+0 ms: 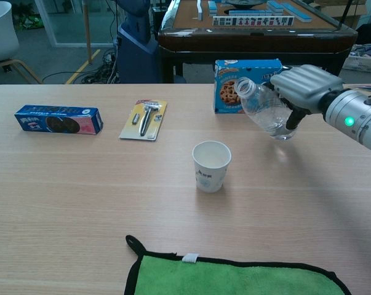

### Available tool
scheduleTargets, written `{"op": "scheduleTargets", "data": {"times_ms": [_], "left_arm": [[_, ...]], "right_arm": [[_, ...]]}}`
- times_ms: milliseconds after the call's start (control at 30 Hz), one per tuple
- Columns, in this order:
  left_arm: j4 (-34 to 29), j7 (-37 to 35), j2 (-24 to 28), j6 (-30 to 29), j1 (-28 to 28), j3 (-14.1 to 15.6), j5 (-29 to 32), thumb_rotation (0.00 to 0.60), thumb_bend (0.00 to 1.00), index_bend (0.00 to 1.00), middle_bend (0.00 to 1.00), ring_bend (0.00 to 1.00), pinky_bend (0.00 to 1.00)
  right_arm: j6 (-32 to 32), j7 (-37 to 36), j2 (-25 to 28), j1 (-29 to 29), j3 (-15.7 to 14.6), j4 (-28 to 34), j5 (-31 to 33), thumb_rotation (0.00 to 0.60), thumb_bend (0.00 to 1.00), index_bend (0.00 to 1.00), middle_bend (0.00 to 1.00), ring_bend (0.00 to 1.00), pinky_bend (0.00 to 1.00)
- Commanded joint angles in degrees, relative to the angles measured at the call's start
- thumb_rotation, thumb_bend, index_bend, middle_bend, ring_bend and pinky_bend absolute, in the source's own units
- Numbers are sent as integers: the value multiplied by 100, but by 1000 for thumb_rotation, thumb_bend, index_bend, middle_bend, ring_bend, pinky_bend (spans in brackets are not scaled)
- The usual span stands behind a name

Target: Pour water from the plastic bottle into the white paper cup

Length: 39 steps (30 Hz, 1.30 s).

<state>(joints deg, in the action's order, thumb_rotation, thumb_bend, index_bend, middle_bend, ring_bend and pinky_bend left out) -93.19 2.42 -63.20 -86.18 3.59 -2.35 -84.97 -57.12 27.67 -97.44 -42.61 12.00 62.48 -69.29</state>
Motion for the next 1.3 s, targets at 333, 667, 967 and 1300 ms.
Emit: {"op": "scheduleTargets", "data": {"times_ms": [333, 667, 967, 1300], "left_arm": [[37, 79, -24, 33, 6, -11, 54, 600, 220, 222, 32, 255, 543], [15, 128, -15, 67, 8, -14, 103, 600, 220, 232, 36, 255, 543], [0, 199, -7, 108, 15, -7, 135, 600, 221, 266, 87, 255, 543], [-69, 300, 14, 86, 6, 4, 118, 600, 221, 311, 109, 255, 543]], "right_arm": [[25, 774, 171, -121, -81, 309, 74, 600, 261, 585, 661, 554, 517], [89, 1357, 221, -255, -152, 382, 149, 600, 263, 585, 664, 556, 517], [101, 1782, 242, -376, -193, 472, 196, 600, 263, 585, 670, 562, 530], [100, 2249, 301, -493, -244, 634, 268, 600, 263, 585, 672, 564, 530]]}}
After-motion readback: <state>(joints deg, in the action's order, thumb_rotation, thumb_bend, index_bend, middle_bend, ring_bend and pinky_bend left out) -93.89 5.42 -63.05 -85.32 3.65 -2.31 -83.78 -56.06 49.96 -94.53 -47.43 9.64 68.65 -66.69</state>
